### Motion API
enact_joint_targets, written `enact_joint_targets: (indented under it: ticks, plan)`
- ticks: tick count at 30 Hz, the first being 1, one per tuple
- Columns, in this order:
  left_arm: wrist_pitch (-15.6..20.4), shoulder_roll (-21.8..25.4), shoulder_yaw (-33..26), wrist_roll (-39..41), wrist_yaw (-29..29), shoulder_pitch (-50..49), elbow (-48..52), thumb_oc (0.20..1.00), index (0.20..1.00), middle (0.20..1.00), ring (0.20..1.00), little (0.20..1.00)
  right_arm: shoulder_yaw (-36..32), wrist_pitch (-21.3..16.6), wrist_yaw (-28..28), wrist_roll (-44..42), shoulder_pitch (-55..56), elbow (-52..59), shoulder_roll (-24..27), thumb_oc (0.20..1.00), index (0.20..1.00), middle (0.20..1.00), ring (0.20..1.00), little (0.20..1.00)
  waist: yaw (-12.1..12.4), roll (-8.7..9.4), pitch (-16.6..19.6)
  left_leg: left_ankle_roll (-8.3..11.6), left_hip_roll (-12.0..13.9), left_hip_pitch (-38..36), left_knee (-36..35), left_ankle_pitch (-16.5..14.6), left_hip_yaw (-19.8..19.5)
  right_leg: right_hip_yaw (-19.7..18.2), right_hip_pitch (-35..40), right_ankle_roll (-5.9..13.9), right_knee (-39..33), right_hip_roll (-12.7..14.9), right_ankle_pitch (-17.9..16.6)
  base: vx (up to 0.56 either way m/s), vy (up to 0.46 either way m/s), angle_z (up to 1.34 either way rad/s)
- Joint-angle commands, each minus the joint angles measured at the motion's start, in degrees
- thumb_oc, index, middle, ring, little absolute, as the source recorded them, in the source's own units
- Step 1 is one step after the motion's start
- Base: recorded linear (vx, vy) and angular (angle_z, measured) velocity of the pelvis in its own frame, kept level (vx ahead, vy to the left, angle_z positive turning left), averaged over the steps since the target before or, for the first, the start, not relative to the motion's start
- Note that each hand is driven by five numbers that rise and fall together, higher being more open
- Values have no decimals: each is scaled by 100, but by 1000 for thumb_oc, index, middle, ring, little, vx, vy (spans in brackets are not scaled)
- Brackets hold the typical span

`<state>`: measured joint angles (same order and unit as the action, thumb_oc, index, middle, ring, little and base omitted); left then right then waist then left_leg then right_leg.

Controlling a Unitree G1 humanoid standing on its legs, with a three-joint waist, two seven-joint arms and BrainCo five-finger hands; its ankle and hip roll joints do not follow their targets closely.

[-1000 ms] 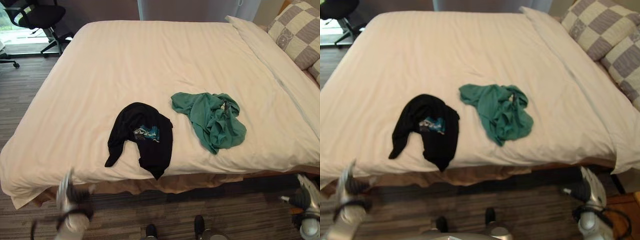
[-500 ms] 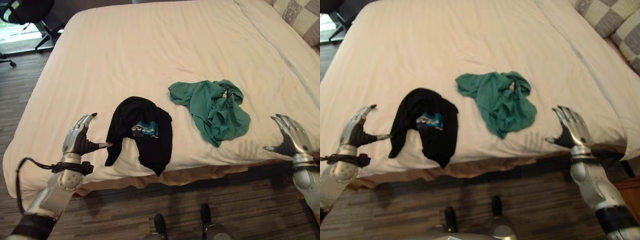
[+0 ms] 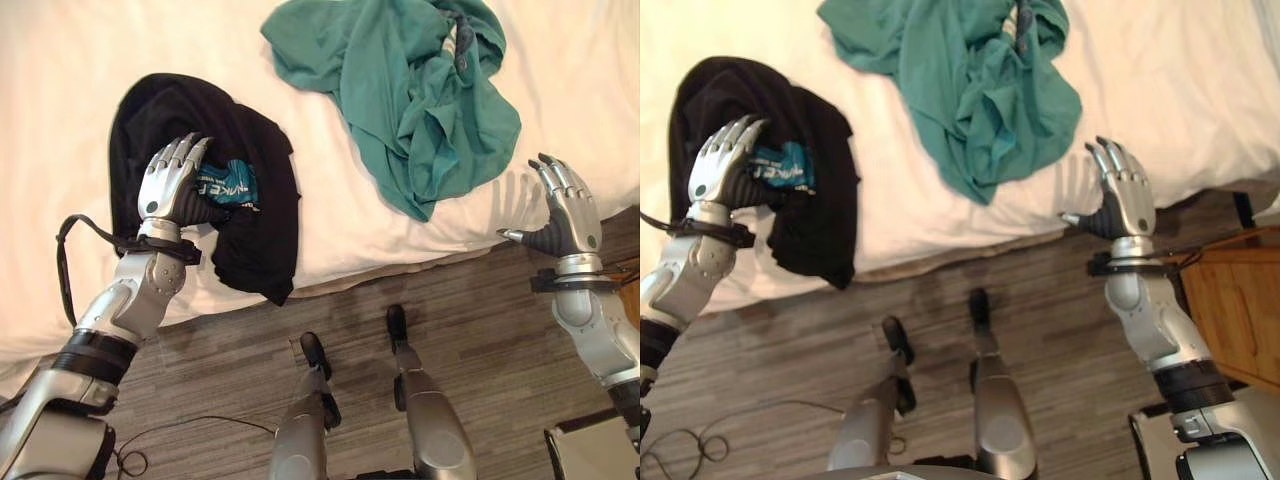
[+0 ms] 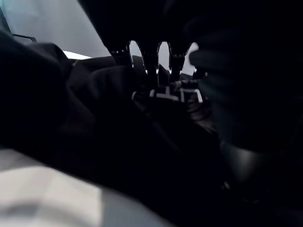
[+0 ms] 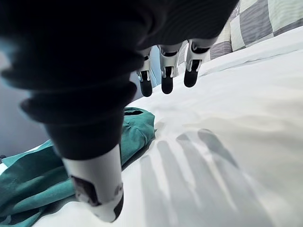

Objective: Tidy up the quilt and then pick up the clothes from the bed and put them into the laundry hamper.

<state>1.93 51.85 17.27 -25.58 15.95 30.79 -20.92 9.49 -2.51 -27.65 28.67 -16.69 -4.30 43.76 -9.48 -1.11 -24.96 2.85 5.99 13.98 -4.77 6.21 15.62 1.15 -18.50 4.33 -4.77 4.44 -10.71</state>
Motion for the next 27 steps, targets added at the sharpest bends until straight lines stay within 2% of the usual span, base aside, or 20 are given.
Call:
enact_joint_targets:
  ticks: [1,3,4,6,8,9,11,12,14,16,17,20,21,22,23,26,27]
  plan:
    - [-199,-63,412,-478,-9,514,-752,219,219,219,219,219,-199,-184,-320,-73,-238,393,7,1000,1000,1000,1000,1000,-92,120,424,565,494,100,112,-140,-53,-11,-200,574,126,299,692,0,-45,-4]
    - [-252,-421,331,-408,-141,268,-898,200,200,200,200,200,-307,-179,-339,-41,-252,564,-35,1000,1000,1000,1000,1000,-51,153,365,608,529,52,94,-158,-44,34,-165,567,136,285,739,19,-54,-1]
    - [-250,-426,321,-410,-138,261,-897,200,200,200,200,200,-304,-176,-337,-40,-252,572,-29,1000,1000,1000,1000,1000,-57,154,361,605,527,66,94,-127,-44,30,-180,560,137,285,712,0,0,0]
    - [-175,-977,136,-140,-113,-252,-1107,200,200,200,200,200,-236,-144,-369,59,-547,757,-15,1000,1000,1000,1000,1000,13,195,322,636,549,-2,65,-114,-75,58,-122,530,147,269,733,6,-40,6]
    - [-153,-1096,90,-35,-95,-400,-1087,200,200,200,200,200,-189,-141,-375,85,-655,786,1,1000,1000,1000,1000,1000,36,201,320,639,551,-20,55,-111,-88,65,-103,520,155,266,740,13,-36,2]
    - [26,-1422,-94,512,1,-874,-963,200,200,200,200,200,-29,-125,-367,84,-984,785,75,1000,1000,1000,1000,1000,135,218,296,656,546,-48,34,-94,-133,88,-64,491,159,255,750,46,-62,-1]
    - [334,-1736,-215,1298,42,-1226,-1020,200,200,200,200,200,262,-65,-336,141,-1376,601,355,1000,1000,1000,1000,1000,264,247,287,682,544,-63,33,-104,-197,163,1,469,168,261,785,35,-75,-2]
    - [341,-1741,-234,1305,41,-1231,-1021,200,200,200,200,200,298,-68,-347,136,-1416,577,360,1000,1000,1000,1000,1000,242,241,285,679,541,-47,23,-70,-202,165,-16,463,166,262,761,23,-61,-1]
    - [595,-1926,-240,1893,-35,-1754,-943,200,200,200,200,200,666,-14,-282,73,-1952,182,811,1000,1000,1000,1000,1000,425,220,282,718,526,-32,3,-55,-275,308,57,451,190,297,813,50,-118,25]
    - [732,-1983,-319,2225,-95,-2109,-799,200,200,200,200,200,918,44,-256,15,-2318,-242,1103,1000,1000,1000,1000,1000,576,159,279,752,506,4,-17,-12,-327,442,103,437,194,336,835,40,-121,43]
    - [730,-1988,-334,2227,-97,-2113,-793,200,200,200,200,200,950,38,-265,9,-2356,-265,1103,1000,1000,1000,1000,1000,560,156,281,749,504,24,-23,16,-332,445,86,433,190,337,813,22,-85,48]
    - [934,-2045,-493,3047,-261,-2747,-406,200,200,200,200,200,1387,162,-166,-246,-2911,-1102,1483,1000,1000,1000,1000,1000,809,-7,236,794,470,116,-23,88,-443,676,146,418,200,404,840,32,-105,35]
    - [1073,-2008,-501,3498,-470,-3095,-141,200,200,200,200,200,1779,234,5,-502,-3258,-1839,1603,1000,1000,1000,1000,1000,960,-128,207,809,453,170,-23,117,-510,778,174,416,203,424,868,10,-84,32]
    - [1069,-2021,-524,3499,-473,-3104,-135,200,200,200,200,200,1837,224,-4,-513,-3322,-1873,1594,1000,1000,1000,1000,1000,932,-136,218,805,452,203,-23,139,-519,784,149,413,196,424,846,27,-74,36]
    - [1157,-1915,-486,3569,-592,-3244,28,200,200,200,200,200,2128,247,147,-586,-3531,-2396,1695,1000,1000,1000,1000,1000,1042,-208,190,816,445,216,-23,143,-553,831,174,415,191,436,864,-7,-28,25]
    - [1277,-1623,-366,3603,-870,-3499,290,200,200,200,200,200,2958,209,487,-834,-4233,-3872,1833,1000,1000,1000,1000,1000,1162,-411,208,843,407,407,-23,214,-640,952,119,418,131,451,817,-10,-40,41]
    - [1272,-1572,-361,3846,-1028,-3621,409,200,200,200,200,200,3049,244,714,-1089,-4271,-4626,1873,1000,1000,1000,1000,1000,1226,-506,188,856,377,475,-23,241,-664,1020,100,428,118,455,813,-13,-37,39]
